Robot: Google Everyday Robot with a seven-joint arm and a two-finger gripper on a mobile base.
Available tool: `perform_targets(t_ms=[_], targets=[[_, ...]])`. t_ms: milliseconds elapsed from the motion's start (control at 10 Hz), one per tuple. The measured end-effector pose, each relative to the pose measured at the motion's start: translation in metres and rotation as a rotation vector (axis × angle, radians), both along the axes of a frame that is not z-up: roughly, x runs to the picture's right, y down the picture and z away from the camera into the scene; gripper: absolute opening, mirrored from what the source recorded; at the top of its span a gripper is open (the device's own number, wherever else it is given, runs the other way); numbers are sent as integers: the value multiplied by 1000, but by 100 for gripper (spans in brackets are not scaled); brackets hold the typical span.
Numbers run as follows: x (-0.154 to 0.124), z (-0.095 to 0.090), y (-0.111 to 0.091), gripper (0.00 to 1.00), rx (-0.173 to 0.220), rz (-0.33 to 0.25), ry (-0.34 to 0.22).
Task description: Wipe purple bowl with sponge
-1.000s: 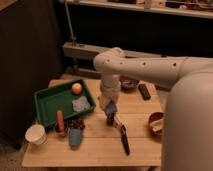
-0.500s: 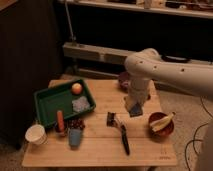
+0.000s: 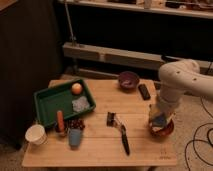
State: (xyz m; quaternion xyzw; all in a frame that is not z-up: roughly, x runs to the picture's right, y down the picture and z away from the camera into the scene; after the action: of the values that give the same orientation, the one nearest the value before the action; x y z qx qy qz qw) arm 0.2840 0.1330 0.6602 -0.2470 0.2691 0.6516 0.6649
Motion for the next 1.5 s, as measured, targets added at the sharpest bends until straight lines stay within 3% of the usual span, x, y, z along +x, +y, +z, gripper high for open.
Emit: perform_targets(t_ms=[200,1100,1500], targets=[[32,-10,15,0,4,57,42],[25,-5,10,0,12,59,22],[-9,26,-50,0,75,37,-43]])
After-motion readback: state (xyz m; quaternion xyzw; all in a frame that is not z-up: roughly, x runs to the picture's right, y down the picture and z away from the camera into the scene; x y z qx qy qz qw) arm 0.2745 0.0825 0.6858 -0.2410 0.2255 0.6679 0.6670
